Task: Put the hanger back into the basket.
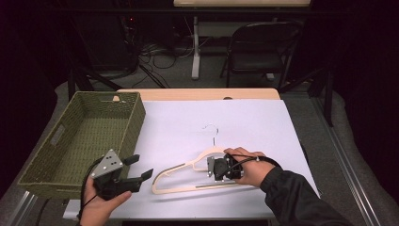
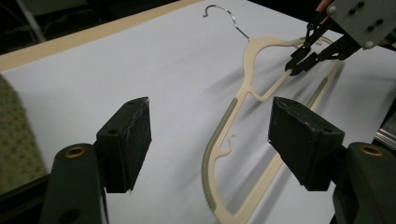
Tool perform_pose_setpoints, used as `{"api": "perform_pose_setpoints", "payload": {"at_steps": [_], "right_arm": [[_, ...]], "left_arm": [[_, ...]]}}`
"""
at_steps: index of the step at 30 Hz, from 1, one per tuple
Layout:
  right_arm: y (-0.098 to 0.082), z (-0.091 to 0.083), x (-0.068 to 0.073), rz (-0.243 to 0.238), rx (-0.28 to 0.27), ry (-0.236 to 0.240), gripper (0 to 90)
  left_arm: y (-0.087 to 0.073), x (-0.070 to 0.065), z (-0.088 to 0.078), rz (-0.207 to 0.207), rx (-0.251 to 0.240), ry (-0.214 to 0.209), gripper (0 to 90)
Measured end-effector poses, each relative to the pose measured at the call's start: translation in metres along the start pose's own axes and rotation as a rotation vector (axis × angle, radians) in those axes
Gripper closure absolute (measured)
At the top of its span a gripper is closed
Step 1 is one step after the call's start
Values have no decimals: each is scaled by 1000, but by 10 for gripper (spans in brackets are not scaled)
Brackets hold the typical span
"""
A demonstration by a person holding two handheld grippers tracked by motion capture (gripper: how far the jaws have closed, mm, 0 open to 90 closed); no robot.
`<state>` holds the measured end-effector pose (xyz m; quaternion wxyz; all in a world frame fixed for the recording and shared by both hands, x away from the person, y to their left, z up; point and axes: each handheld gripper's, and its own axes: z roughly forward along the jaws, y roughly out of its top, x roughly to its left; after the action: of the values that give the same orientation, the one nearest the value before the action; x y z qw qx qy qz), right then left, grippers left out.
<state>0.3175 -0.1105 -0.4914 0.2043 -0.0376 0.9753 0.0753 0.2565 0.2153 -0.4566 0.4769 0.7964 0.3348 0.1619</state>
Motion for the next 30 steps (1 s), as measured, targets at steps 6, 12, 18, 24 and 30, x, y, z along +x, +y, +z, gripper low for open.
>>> {"api": "perform_pose_setpoints", "payload": {"at_steps": [6, 12, 18, 24, 30], "right_arm": [[3, -4, 4, -16, -14, -13, 858], [5, -4, 5, -36, -23, -23, 858], [7, -4, 6, -47, -23, -31, 858], [10, -6, 6, -70, -27, -37, 858], [14, -6, 7, -72, -30, -44, 858]], "left_arm": [[11, 1, 33, 0, 60, -79, 321], [19, 3, 61, 10, 125, -152, 343], [23, 6, 88, 8, 188, -221, 377], [27, 8, 104, -4, 227, -262, 379], [26, 4, 119, -12, 292, -341, 454]]}}
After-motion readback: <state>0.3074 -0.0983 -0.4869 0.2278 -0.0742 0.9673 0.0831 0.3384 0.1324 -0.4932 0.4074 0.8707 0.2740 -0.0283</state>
